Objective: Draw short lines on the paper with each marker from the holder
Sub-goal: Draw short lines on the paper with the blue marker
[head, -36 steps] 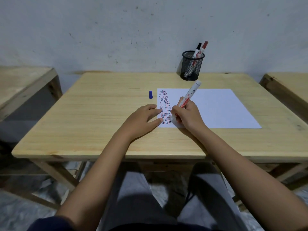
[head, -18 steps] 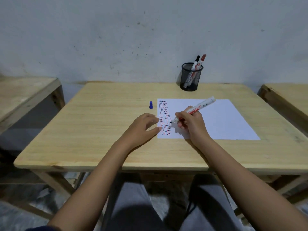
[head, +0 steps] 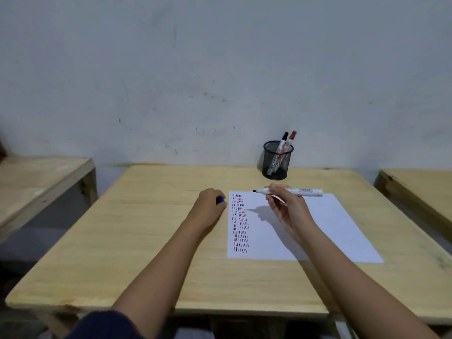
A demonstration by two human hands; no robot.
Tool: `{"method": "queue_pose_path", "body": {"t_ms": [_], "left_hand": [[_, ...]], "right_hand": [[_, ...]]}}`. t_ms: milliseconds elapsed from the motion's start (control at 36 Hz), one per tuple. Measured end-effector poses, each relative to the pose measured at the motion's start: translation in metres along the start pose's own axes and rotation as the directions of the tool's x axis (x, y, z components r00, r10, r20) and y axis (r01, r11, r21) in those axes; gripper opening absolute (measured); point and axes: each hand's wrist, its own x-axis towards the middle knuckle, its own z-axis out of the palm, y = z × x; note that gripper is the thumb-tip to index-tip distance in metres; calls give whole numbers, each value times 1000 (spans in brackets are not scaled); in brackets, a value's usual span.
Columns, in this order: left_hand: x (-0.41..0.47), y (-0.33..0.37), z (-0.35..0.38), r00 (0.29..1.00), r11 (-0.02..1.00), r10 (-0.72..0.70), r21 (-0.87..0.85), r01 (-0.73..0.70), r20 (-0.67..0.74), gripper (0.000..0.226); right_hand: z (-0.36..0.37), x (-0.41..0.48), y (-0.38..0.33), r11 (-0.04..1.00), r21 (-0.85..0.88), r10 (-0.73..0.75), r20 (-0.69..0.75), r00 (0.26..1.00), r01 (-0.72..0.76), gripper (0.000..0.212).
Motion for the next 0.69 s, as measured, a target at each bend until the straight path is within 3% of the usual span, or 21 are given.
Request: {"method": "queue_pose_path", "body": {"t_ms": [28,83,139,222,306,444,694], "left_hand": [[1,1,1,1000,998,-23,-62,22,-14,16],[0,7,1,992,926,-122,-361,106,-21,7],[-2,18,-2,978,727,-209,-665,168,19,5],[-3,35,-5,980,508,-166,-843,177,106,13],[-5,49,-5,986,401,-115,-903,155,118,9],[-7,62,1,987,303,-75,-940,159,143,8],[-11,74,1,988,327,-20,-933,149,151,8]], "right_hand": [[0,1,-1,1000,24,1,3,1000,-1,5],[1,2,-5,999,51,-11,8,1000,10,5],[3,2,-8,998,61,-26,9,1000,26,7],[7,4,-11,996,59,-64,18,998,62,10],[8,5,-12,993,50,-105,38,994,103,11],[6,6,-13,991,38,-130,41,991,128,10],[7,3,-19,990,-1,-141,64,988,142,9]]}}
